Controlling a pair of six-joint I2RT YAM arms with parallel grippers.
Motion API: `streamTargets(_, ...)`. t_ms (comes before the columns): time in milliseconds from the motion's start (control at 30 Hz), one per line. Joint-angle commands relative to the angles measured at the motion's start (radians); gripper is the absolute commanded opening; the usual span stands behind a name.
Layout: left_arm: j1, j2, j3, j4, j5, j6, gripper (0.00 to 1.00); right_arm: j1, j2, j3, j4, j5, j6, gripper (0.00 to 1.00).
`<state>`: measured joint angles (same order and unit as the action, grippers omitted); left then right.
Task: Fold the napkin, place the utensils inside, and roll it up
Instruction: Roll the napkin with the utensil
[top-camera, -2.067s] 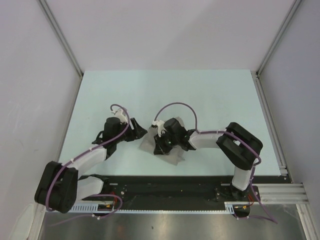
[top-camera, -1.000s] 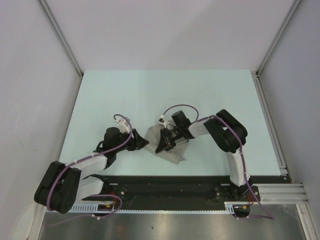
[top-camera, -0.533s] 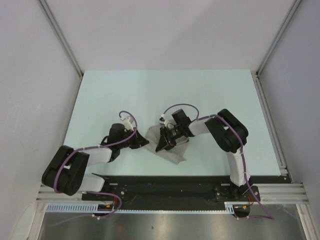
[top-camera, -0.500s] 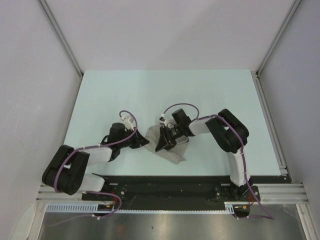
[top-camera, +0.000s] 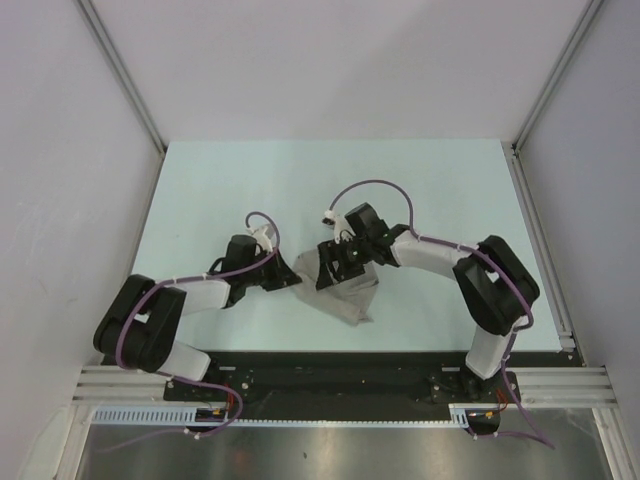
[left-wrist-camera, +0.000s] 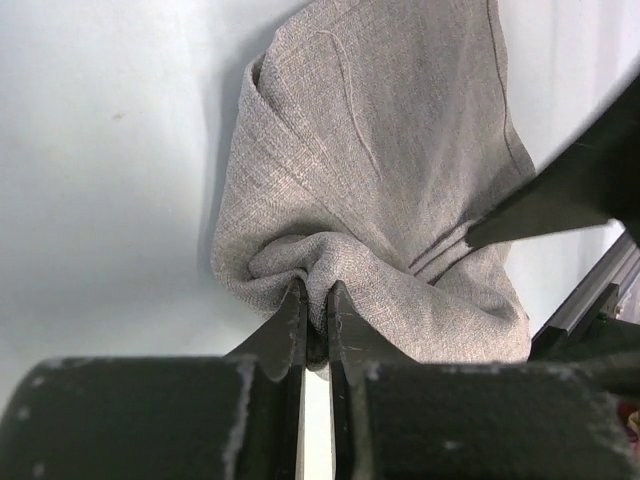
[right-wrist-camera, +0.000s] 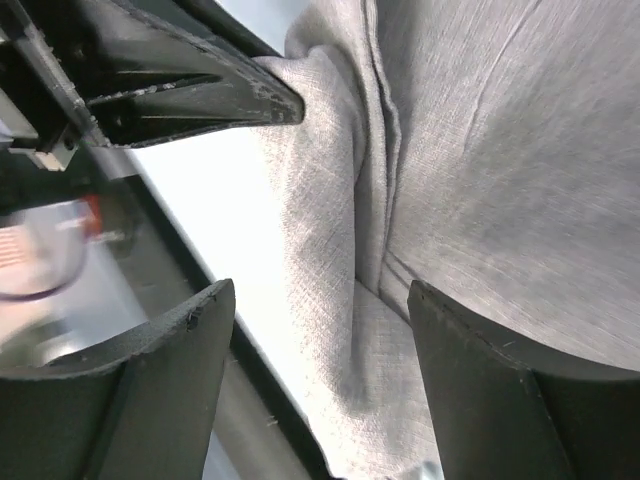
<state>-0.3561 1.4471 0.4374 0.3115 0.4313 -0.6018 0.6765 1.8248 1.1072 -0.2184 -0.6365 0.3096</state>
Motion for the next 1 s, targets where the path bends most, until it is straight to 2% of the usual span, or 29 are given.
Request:
streamTargets(0, 0.0, 0.048, 0.034, -0.043, -0.039, 0.036, 0.0, 0.139, -0.113, -0.006, -0.065, 0.396, -0.138, 0.76)
streamTargets(200, 0.0, 0.064, 0.049, -0.041, -0.043, 0.031, 0.0, 0.277, -0.165, -0.082, -0.018, 0.696, -0.175, 0.77)
streamTargets(300, 0.0, 0.071, 0.061, -0.046, -0.045, 0.034, 0.0, 0.331, -0.17, -0.104, -0.006, 0.776, -0.188, 0.78)
streamTargets(567, 0.0, 0.082, 0.081, -0.038, -0.045, 0.027, 0.0, 0.397, -0.099, -0.113, 0.001, 0.824, -0.205, 0.76)
streamTargets(633, 0.0, 0.084, 0.081, -0.014, -0.033, 0.022, 0.0, 0.394, -0.079, -0.107, -0.002, 0.802, -0.202, 0.65)
streamTargets(667, 0.0, 0.082, 0.083, -0.005, -0.026, 0.017, 0.0, 0.39, -0.067, -0.107, -0.002, 0.778, -0.198, 0.51)
streamTargets(733, 0.0, 0.076, 0.086, 0.018, -0.011, 0.007, 0.01, 0.373, -0.049, -0.107, -0.003, 0.729, -0.181, 0.43)
streamTargets(833, 0.002, 0.064, 0.099, 0.02, -0.014, 0.004, 0.2, 0.319, -0.051, -0.119, 0.016, 0.579, -0.161, 0.32)
streamTargets(867, 0.002, 0.049, 0.104, 0.018, -0.025, 0.002, 0.31, 0.302, -0.055, -0.133, 0.02, 0.498, -0.153, 0.29)
streamTargets(933, 0.006, 0.03, 0.113, 0.008, -0.04, 0.005, 0.4, 0.246, -0.056, -0.144, 0.045, 0.41, -0.138, 0.24)
streamTargets(967, 0.008, 0.007, 0.116, 0.003, -0.055, 0.005, 0.5, 0.226, -0.055, -0.155, 0.053, 0.329, -0.133, 0.22)
